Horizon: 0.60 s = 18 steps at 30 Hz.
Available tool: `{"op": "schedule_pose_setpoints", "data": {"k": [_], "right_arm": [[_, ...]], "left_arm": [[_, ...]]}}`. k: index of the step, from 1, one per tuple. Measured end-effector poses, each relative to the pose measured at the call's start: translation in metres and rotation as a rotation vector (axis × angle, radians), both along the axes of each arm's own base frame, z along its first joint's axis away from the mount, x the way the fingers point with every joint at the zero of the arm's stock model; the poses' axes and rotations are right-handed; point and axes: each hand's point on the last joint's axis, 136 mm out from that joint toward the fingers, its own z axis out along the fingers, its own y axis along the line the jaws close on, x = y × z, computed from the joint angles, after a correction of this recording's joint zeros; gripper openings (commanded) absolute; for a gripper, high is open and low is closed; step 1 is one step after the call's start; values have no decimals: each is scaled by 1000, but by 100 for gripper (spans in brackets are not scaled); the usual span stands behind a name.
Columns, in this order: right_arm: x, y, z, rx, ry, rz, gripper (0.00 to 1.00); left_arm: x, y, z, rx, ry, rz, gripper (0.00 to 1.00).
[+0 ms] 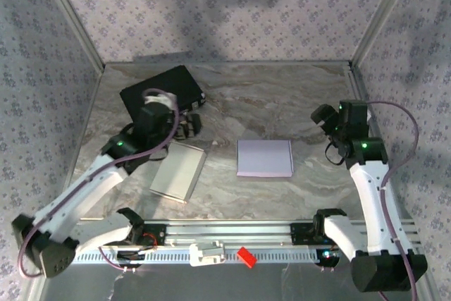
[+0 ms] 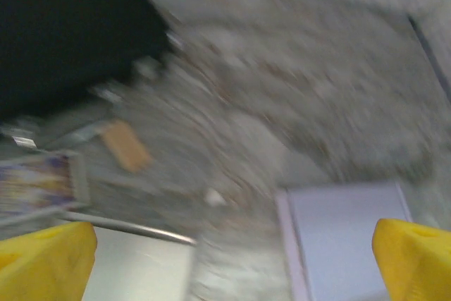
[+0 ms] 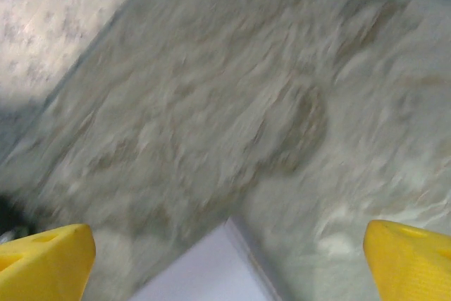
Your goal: Fold the paper box
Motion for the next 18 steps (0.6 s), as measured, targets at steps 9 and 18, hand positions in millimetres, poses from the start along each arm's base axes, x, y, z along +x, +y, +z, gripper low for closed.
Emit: {"op": "schedule_pose_setpoints", "data": {"k": [9, 18], "right_arm": [[22, -29, -125, -441, 114, 87, 99], [71, -18, -159, -553, 38, 270, 99]], "left_arm": [[-9, 131, -86, 450, -14, 337, 100], [-1, 185, -158, 477, 29, 394, 100]]}}
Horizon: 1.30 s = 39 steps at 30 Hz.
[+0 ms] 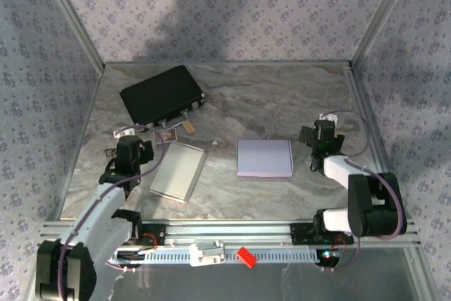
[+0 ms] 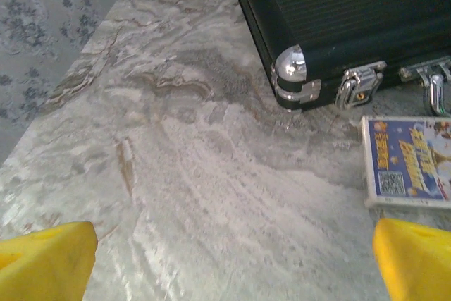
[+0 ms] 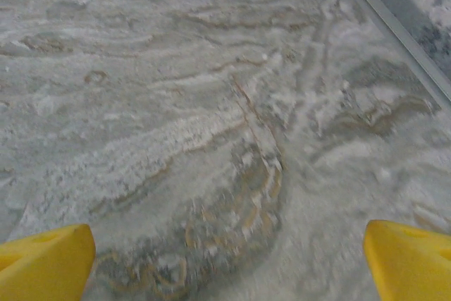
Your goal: Fold the paper box
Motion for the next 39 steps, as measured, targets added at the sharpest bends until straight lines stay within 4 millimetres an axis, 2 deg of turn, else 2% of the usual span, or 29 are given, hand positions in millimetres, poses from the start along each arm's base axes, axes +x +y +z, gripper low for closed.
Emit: {"op": "schedule_pose_setpoints", "data": {"k": [5, 9, 14, 17, 19, 21, 25, 27, 32, 39], "right_arm": [[20, 4, 0, -10, -51, 91, 99], [29, 4, -3, 4, -91, 131, 99], [23, 10, -9, -3, -123, 165, 99], [25, 11, -6, -13, -140, 166, 99], [27, 13, -2, -20, -154, 169, 99], [28, 13, -1, -22, -161, 170, 99], [28, 13, 1, -23, -169, 169, 99], [28, 13, 1, -23, -168, 170, 99], [28, 13, 1, -25, -168, 170, 99], [28, 13, 1, -25, -168, 171, 99]], "left_arm": [[14, 16, -25, -48, -1, 22, 100], [38, 12, -27, -87, -57, -28, 100], [64, 2, -36, -109, -85, -104, 100], [77, -3, -31, -103, -111, -145, 100], [85, -6, -19, -89, -177, -172, 100], [89, -7, -16, -79, -230, -187, 100], [90, -10, -41, -78, -193, -206, 100], [94, -10, -45, -82, -162, -209, 100], [114, -8, -23, -80, -214, -210, 100], [114, -8, -25, -82, -206, -212, 100]]}}
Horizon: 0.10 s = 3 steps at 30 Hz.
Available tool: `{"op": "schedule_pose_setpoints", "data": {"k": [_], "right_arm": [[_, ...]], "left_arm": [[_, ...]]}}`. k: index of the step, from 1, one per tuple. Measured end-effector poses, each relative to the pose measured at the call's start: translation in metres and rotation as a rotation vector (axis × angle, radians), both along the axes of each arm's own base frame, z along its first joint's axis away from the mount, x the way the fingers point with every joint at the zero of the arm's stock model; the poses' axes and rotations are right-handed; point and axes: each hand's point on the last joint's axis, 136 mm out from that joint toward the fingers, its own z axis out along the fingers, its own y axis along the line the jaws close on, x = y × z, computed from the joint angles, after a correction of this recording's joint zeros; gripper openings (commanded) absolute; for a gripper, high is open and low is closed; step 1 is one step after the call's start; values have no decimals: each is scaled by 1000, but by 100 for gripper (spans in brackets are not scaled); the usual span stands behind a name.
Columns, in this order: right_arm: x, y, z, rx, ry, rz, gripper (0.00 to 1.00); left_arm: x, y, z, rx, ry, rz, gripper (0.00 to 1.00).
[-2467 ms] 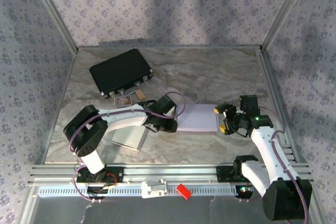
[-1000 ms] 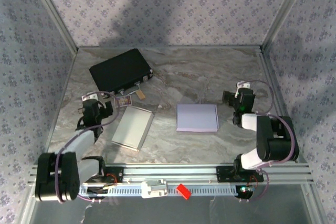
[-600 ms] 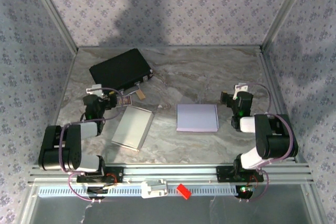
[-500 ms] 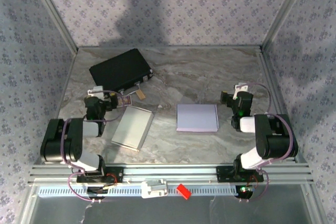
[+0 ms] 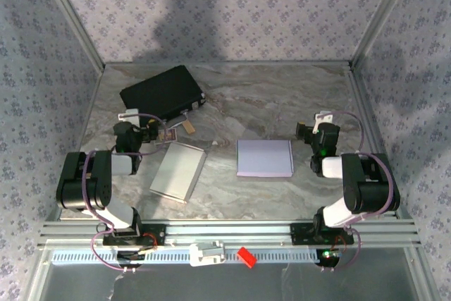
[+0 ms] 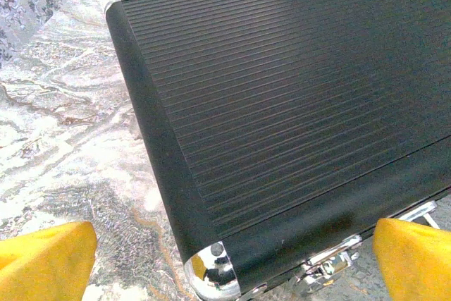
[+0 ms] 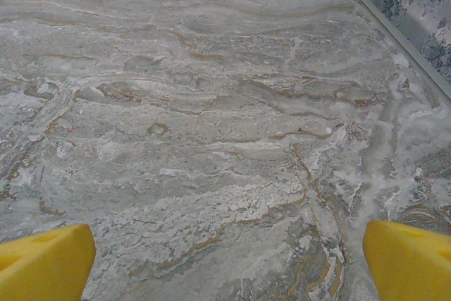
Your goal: Fold the paper box
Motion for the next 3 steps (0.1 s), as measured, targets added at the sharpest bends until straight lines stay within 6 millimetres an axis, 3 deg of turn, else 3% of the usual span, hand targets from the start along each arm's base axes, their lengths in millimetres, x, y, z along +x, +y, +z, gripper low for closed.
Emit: {"op": "schedule_pose_setpoints", "data": {"k": [3], "right_arm": [[0, 0, 0, -1, -1, 1, 99]], "left_arm": [[0, 0, -1, 0, 4, -1, 100]]}}
